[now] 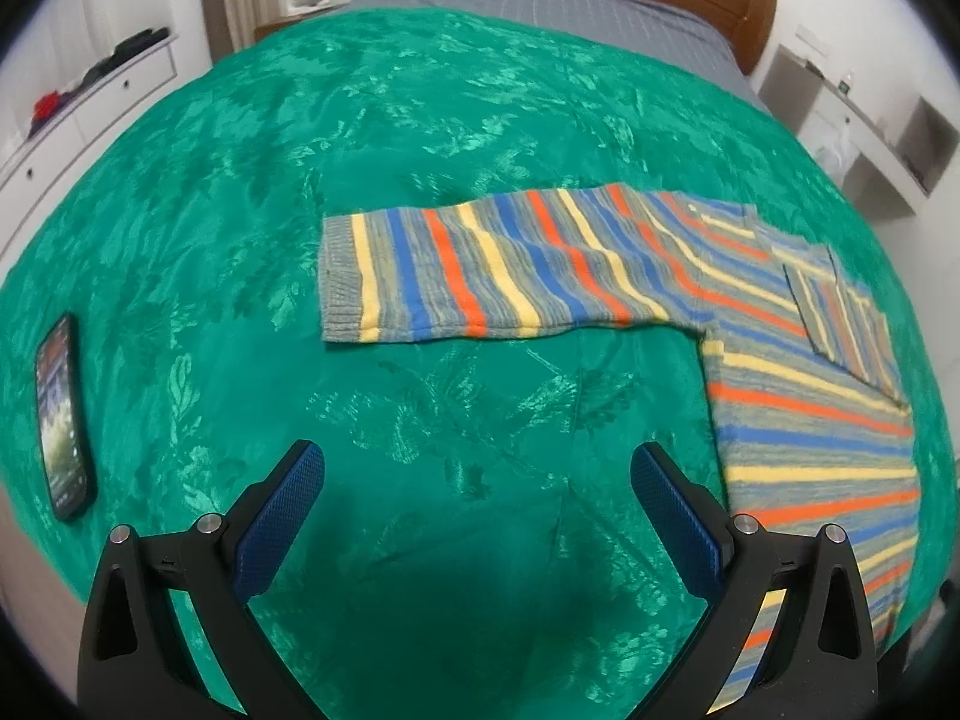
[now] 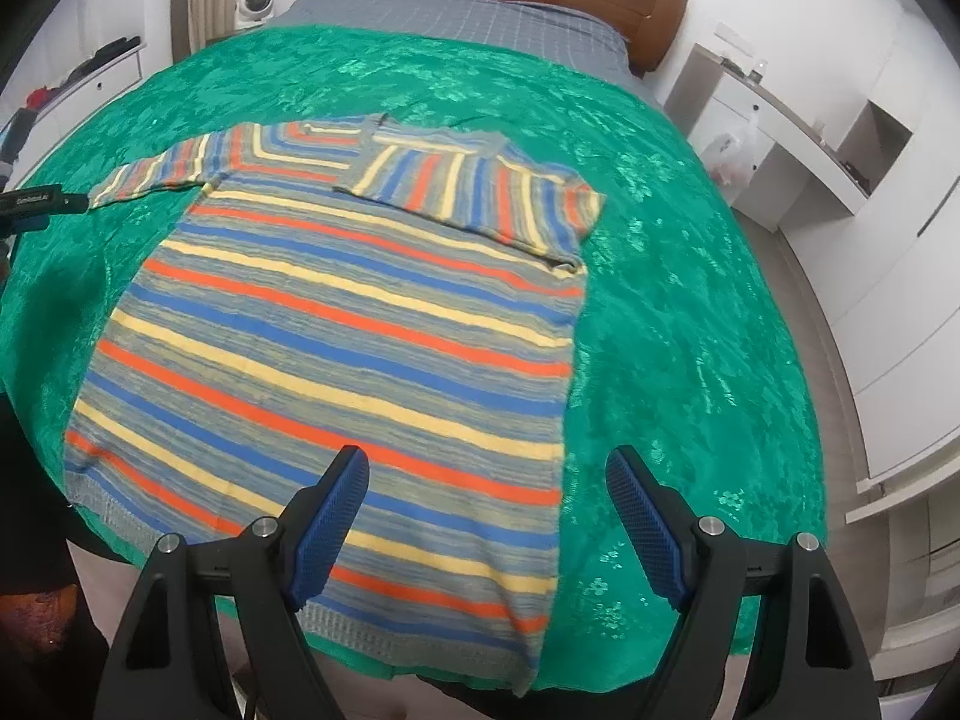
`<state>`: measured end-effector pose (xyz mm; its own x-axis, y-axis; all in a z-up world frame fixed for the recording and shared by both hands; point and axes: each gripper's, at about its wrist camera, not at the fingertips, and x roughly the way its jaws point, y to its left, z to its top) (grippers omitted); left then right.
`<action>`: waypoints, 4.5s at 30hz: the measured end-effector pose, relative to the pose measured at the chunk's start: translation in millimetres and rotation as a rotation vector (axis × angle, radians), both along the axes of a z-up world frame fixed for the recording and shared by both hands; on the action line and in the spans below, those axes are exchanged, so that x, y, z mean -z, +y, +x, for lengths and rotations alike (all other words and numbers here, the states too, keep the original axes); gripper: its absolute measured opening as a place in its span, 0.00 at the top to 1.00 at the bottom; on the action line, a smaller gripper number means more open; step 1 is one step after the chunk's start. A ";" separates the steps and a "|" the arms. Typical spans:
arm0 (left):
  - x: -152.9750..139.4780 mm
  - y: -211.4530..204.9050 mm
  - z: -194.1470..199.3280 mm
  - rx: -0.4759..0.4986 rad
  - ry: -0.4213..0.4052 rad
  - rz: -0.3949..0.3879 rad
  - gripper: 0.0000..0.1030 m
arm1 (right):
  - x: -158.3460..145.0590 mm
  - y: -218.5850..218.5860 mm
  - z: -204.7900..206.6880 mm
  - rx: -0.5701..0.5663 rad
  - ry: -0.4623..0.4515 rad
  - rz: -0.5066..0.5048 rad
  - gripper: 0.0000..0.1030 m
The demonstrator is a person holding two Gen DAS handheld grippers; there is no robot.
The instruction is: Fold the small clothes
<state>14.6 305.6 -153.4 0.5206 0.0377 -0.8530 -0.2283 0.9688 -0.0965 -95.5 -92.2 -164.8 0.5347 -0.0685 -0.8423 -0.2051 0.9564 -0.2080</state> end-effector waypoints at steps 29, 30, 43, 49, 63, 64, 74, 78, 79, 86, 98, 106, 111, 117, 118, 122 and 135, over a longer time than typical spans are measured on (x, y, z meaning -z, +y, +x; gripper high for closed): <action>51.8 114.0 109.5 -0.114 0.135 -0.209 0.20 | 17.3 0.8 14.4 0.012 0.074 0.038 0.22; 52.8 112.9 110.9 -0.121 0.134 -0.210 0.32 | 15.8 1.8 14.5 0.009 0.069 0.036 0.21; 34.6 85.6 117.5 -0.121 0.159 -0.006 0.97 | 5.8 10.0 10.7 -0.010 0.040 0.065 0.21; -39.3 22.8 129.3 0.021 0.020 0.040 0.97 | 8.7 -8.4 7.2 0.032 0.033 0.102 0.21; -115.8 -267.9 159.6 0.595 -0.151 0.014 0.91 | 19.7 -55.2 -16.8 0.145 0.029 0.155 0.21; -100.4 -288.7 161.8 0.631 -0.118 0.007 0.88 | 20.4 -58.2 -18.2 0.153 0.030 0.156 0.21; -60.4 -207.4 170.0 0.385 -0.098 -0.106 0.31 | 33.7 -90.4 -20.7 0.235 0.059 0.168 0.21; -17.0 -145.6 192.0 0.248 0.052 -0.210 0.36 | 42.3 -83.4 -12.4 0.222 0.088 0.172 0.21; -4.1 -141.1 197.8 0.254 0.098 -0.232 0.39 | 42.1 -78.9 -10.8 0.210 0.087 0.167 0.21; 35.3 -171.3 212.2 0.284 0.148 -0.136 0.96 | 39.5 -52.5 -7.6 0.141 0.076 0.128 0.21; 38.9 -96.3 184.5 0.032 0.063 -0.264 0.81 | 48.2 -58.8 6.7 0.133 0.098 0.123 0.21; 25.8 -112.9 154.4 0.151 -0.023 -0.173 0.62 | 8.8 -69.5 145.7 0.011 0.120 0.669 0.21; 54.8 -113.5 145.1 0.137 0.019 -0.150 0.60 | 73.1 -61.6 279.7 0.129 0.320 0.862 0.50; 58.5 -107.0 138.3 0.127 -0.045 -0.195 0.60 | 119.3 -42.9 322.0 0.188 0.425 0.905 0.68; 59.1 -105.9 138.5 0.127 -0.055 -0.197 0.60 | 119.4 -38.1 324.0 0.165 0.433 0.911 0.82; 59.6 -101.6 129.9 0.110 -0.095 -0.221 0.59 | 82.9 -22.7 330.5 0.020 0.309 0.826 0.97; 51.0 -107.5 117.9 0.111 -0.099 -0.197 0.43 | 57.5 -4.2 284.5 -0.093 0.138 0.595 0.69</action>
